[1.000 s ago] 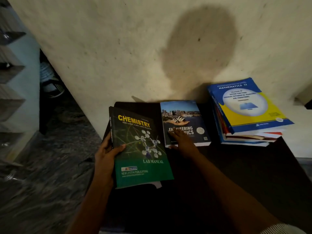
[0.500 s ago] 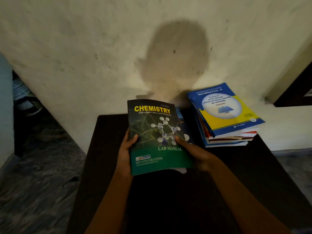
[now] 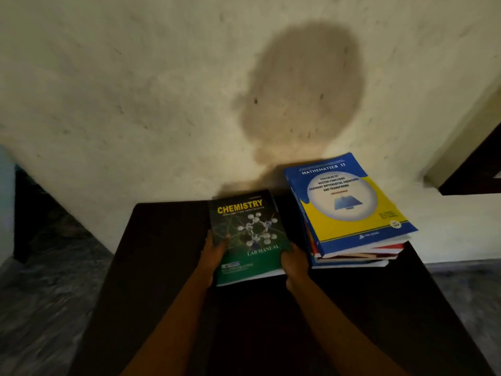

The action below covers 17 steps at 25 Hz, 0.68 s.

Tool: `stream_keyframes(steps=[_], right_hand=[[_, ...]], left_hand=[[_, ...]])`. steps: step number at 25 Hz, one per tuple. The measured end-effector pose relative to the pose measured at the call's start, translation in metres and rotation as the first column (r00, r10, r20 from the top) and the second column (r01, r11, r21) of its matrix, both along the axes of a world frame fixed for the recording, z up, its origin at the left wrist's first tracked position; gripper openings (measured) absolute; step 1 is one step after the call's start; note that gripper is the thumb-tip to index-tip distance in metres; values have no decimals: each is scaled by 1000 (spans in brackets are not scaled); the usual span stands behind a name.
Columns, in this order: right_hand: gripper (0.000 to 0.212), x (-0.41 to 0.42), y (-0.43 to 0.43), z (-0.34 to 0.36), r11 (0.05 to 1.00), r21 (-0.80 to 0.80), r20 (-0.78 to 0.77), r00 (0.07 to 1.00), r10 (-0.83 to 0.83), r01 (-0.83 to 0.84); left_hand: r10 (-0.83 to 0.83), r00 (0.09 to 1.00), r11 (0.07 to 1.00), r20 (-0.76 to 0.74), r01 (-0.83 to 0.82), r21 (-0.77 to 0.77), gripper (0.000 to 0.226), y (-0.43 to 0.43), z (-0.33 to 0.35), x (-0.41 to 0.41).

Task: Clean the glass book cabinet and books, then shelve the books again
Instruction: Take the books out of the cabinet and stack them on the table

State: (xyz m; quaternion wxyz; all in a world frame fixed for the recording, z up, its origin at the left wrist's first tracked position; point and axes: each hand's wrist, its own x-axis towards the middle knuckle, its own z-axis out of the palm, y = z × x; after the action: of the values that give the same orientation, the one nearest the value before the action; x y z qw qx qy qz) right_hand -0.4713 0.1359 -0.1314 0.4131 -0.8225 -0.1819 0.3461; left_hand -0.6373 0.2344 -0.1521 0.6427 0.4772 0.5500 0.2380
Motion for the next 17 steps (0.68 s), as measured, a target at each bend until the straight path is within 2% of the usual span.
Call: stream_keyframes(steps=[3, 5, 7, 11, 14, 17], right_hand=[[42, 0, -2, 15, 998, -10, 83, 995, 56, -56], [44, 0, -22, 26, 989, 29, 76, 987, 141, -144], [41, -2, -61, 32, 972, 102, 27, 977, 211, -212], [37, 12, -162, 32, 965, 24, 40, 965, 259, -260], [34, 44, -258, 36, 993, -97, 79, 994, 78, -70], [32, 82, -362, 37, 973, -159, 124, 981, -150, 169]], left_hand=[[104, 994, 995, 42, -104, -6, 59, -10, 23, 5], [159, 987, 985, 1, -159, 72, 51, -30, 46, 4], [112, 994, 978, 8, -112, 178, 36, -67, 69, -1], [-142, 990, 948, 6, 134, 289, 32, -139, 84, -6], [-431, 902, 846, -25, 413, 337, 28, -175, 72, 26], [-676, 735, 675, -55, 648, 353, 27, -225, 71, 93]])
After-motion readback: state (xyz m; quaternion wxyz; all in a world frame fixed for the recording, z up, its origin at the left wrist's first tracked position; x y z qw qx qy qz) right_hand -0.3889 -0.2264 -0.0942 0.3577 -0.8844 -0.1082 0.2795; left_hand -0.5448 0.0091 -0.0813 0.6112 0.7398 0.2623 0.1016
